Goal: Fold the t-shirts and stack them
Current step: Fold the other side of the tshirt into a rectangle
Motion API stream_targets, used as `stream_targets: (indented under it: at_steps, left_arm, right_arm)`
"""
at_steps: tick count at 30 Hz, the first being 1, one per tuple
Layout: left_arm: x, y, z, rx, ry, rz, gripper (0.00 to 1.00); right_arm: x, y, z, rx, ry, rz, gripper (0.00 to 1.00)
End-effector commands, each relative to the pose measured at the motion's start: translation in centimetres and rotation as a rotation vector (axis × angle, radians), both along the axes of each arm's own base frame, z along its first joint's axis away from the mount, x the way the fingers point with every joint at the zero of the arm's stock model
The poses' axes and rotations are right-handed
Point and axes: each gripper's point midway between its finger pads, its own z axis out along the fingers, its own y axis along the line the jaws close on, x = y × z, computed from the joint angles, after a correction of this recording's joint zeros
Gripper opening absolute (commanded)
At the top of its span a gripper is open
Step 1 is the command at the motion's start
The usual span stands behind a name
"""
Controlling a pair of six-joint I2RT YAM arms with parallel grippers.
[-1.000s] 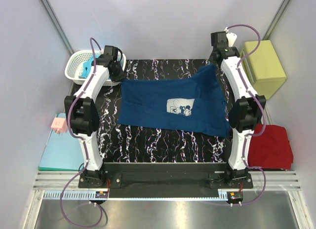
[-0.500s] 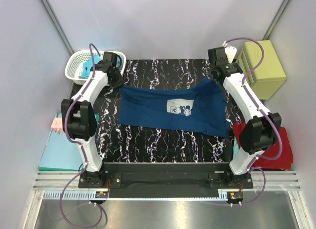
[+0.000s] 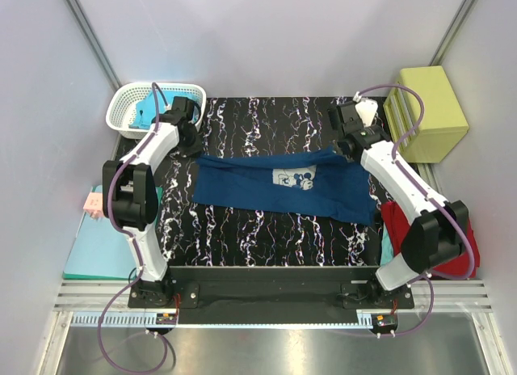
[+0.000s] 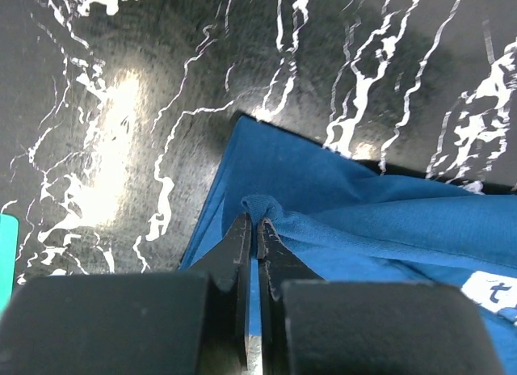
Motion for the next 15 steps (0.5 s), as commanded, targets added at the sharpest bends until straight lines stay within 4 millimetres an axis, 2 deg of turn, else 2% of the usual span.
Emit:
stream_targets:
  at_steps: [1, 6, 11, 15]
  left_arm:
    - [0.6, 0.3, 2.4, 0.031, -0.084, -0.008, 0.04]
    - [-0.1, 0.9, 1.8, 0.065, -0.069, -0.002, 0.05]
    - [0.0, 1.4, 1.3, 0.093, -0.060, 0.003, 0.03]
    - [-0.1, 1.3, 1.3, 0.087, -0.057, 0.003, 0.03]
  right_arm:
    - [-2.2, 0.0, 1.2, 0.011, -0.045, -0.041, 0.00]
    - [-4.9, -0.4, -0.7, -0.004, 0.002, -0.075, 0.00]
    - [-7.0, -1.9, -0.8, 0.001, -0.015, -0.151, 0.00]
    - [-8.7, -2.8, -1.8, -0.001, 0.009, -0.182, 0.00]
